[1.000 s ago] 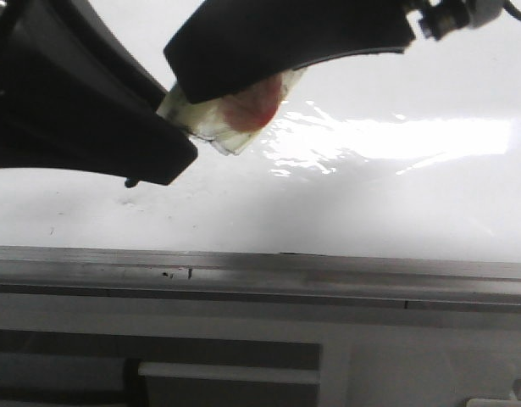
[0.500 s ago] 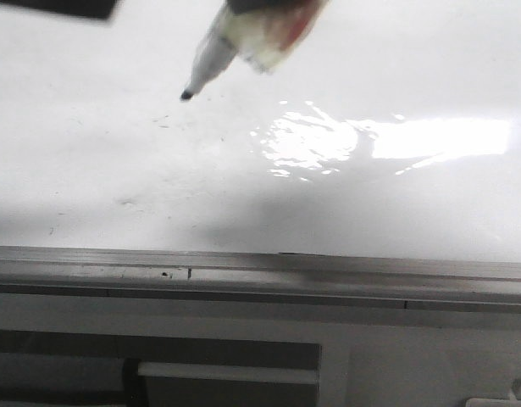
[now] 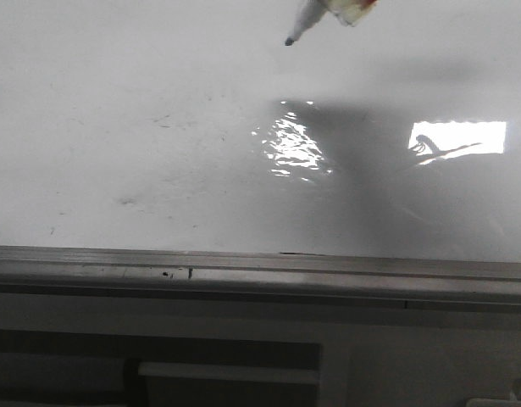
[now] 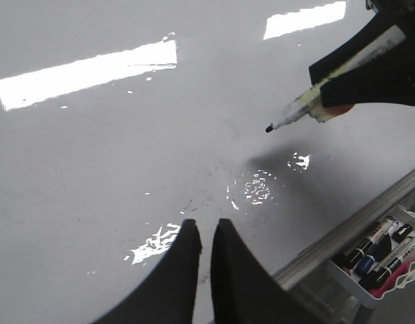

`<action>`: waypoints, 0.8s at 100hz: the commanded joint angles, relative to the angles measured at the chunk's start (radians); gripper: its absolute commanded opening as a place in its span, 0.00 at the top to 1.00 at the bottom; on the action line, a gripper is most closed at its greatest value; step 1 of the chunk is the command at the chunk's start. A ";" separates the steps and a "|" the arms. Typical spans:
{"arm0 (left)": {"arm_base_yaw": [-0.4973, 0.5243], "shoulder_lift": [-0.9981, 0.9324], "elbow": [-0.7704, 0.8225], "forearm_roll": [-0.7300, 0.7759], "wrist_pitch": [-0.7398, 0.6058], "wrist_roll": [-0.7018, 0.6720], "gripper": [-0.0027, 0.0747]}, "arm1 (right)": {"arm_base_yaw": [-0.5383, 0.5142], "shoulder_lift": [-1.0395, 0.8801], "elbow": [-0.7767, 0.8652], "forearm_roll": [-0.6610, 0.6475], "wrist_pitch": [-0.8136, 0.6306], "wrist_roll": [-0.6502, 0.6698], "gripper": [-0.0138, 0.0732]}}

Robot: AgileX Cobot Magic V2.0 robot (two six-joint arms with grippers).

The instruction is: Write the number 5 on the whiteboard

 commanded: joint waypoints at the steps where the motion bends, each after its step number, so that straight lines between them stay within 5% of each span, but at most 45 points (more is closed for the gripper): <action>1: 0.003 0.002 -0.025 -0.029 -0.072 -0.012 0.99 | -0.029 -0.012 -0.033 0.004 -0.054 0.002 0.90; 80: 0.003 0.002 -0.025 -0.030 -0.072 -0.012 0.99 | -0.069 0.078 0.061 0.045 0.035 0.036 0.90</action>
